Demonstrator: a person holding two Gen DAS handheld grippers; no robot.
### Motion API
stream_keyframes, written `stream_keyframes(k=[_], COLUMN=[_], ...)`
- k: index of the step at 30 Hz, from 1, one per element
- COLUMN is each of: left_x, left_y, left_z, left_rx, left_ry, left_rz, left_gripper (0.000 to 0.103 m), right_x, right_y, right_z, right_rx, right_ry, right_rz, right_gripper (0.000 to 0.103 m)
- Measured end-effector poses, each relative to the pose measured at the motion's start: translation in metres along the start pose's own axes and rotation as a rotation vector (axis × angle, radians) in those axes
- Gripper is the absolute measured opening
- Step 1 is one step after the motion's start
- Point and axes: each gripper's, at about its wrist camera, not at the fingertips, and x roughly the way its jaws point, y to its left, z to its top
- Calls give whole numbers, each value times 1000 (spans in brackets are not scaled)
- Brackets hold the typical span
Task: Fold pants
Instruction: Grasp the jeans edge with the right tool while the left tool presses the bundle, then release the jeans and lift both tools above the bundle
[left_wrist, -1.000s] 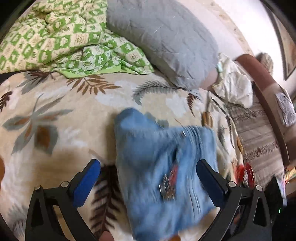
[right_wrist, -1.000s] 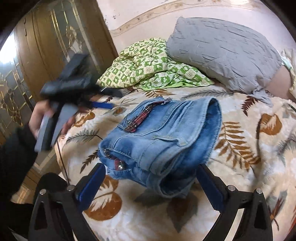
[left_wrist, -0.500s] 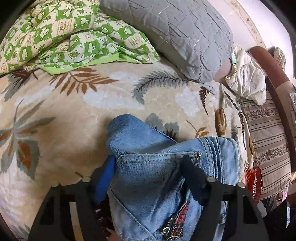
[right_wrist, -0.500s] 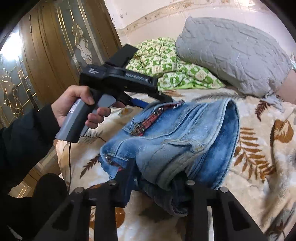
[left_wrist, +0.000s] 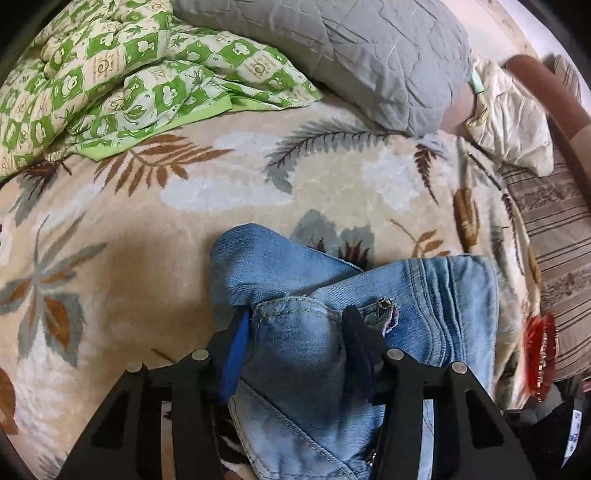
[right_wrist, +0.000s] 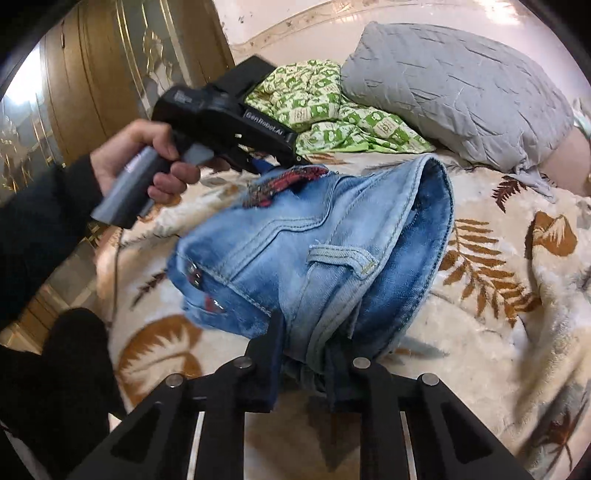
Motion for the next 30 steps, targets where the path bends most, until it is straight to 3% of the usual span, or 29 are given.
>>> stream_keyframes(k=[3,6,7,8,9,10,11,14,16,19,22,30], left_x=[-1,-8,-16,-23,-31,-40,-49,-72,-85,-100,-109,-130], left_y=[1,8,12,13,15,15,13,0,-10,-26,-35,-59], left_z=[-2,-5,-8,-12,-15,-19,-24,-42,-55,-77,-97,-159], left_rx=[-3,-36,-59,-74,-83,-80,-63,19,70,141,154,106], left_ry=[-13,-51,-86,-110,-130,-150,-170,-242,-280,-333,-345,-381], left_rz=[6,13,18,18,20,33,63,166,243,332,386,352], left_gripper=[57,81,88,90,90,93,95,99,99,99,99,100], right_x=[-1,-2,-4,-11,-17,-24,-33,-61,-74,-84,-84,-73], right_y=[-5,4,6,9,10,11,13,13,9,4,1,2], right_z=[1,8,12,15,17,20,23,30,35,41,45,29], right_rx=[17,-20,-21,-13,-3,9,19,59,123,219,304,477], right_ry=[2,24,29,22,18,19,7,-62,-86,-105,-71,-8], right_rz=[5,-33,-41,-42,-42,-53,-73,-80,-110,-160,-223,-312], right_gripper=[20,21,27,31,48,73,79,83,99,103,103,103])
